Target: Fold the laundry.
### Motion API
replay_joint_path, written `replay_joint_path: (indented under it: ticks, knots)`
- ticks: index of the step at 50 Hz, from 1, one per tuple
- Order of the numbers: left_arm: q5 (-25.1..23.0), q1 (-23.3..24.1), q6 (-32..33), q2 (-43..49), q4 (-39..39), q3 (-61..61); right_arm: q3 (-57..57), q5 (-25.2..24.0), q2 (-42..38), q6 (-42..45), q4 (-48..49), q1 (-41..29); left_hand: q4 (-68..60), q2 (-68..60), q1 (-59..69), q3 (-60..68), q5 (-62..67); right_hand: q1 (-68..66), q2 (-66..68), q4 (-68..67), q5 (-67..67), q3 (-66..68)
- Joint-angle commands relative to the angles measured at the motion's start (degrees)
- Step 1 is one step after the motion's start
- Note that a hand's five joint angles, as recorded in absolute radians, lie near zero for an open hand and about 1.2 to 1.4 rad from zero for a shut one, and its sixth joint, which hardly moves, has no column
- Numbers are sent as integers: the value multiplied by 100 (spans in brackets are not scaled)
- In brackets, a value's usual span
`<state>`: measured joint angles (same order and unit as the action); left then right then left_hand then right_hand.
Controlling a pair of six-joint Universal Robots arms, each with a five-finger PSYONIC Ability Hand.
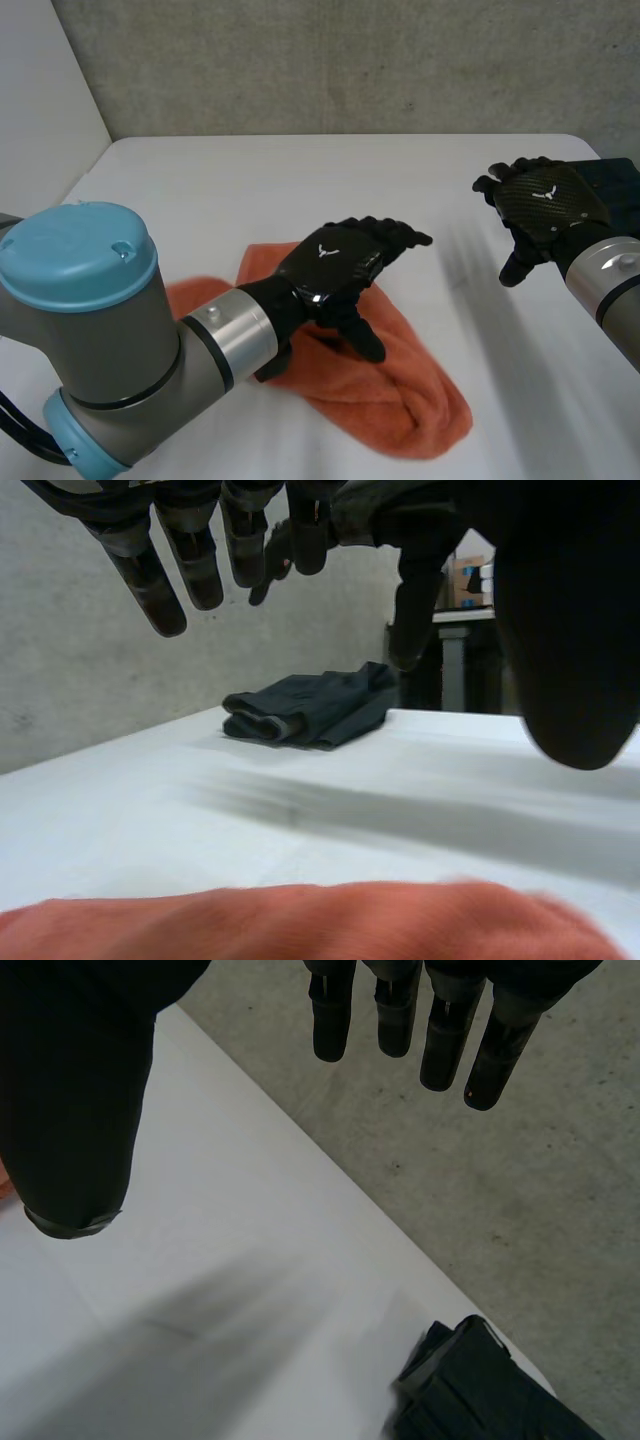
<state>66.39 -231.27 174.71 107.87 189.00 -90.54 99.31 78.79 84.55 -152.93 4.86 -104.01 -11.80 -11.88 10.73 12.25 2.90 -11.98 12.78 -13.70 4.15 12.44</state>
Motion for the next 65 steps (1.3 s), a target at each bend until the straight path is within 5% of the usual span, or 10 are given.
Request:
replay_joint_path:
  ticks: [1,15,22,35,42,48,51,52,55,65]
  knots:
    - [814,-796,537,-55,40,203,62,-13,-35,-8,-29,-76,180,188,-73,-225,-290,198,-278,370,-415,-244]
    - [1025,-2054,2207,-117,-926,-148,27,-276,-315,-342,-820,-805,-278,-270,385,234,168,198,-278,370,-415,-244]
    - [1113,-2089,2524,-109,-1349,-649,-148,-374,-992,-667,-811,-998,-716,-707,822,671,605,198,-278,370,-415,-244]
    - [2177,-2089,2586,67,-971,-939,-2175,-365,-2555,-633,-994,-1798,-1725,-1717,1832,1680,1615,198,-278,370,-415,-244]
    - [2168,-2063,2586,190,-979,-1098,-3705,-382,-3566,-247,-2505,-2088,-3623,-3615,3730,3578,3513,198,-278,370,-415,-244]
    - [2194,-2063,2586,225,-883,-966,-4305,-312,-4103,-149,-2885,-2185,-6064,-6055,6170,6019,5953,198,-278,370,-415,-244]
    - [2212,-2063,2638,296,-751,-747,-4516,-242,-4227,-184,-2850,-2185,-6704,-6695,6811,6659,6593,-1937,1858,-1766,1721,1891]
    - [2212,-2063,2665,313,-707,-668,-4699,-155,-4297,-228,-2807,-2185,-6771,-6763,6878,6727,6661,-3845,3765,-3673,3628,3799]
    - [2221,-2063,2831,401,-514,-290,-5025,65,-4376,-307,-2675,-2185,-6820,-6812,6927,6775,6710,-6795,6715,-6624,6579,6749]
    - [2598,-2010,3315,621,504,2080,-7231,1041,-4421,-281,-1551,-2168,-6820,-6812,6927,6775,6710,-6802,6722,-6630,6585,6756]
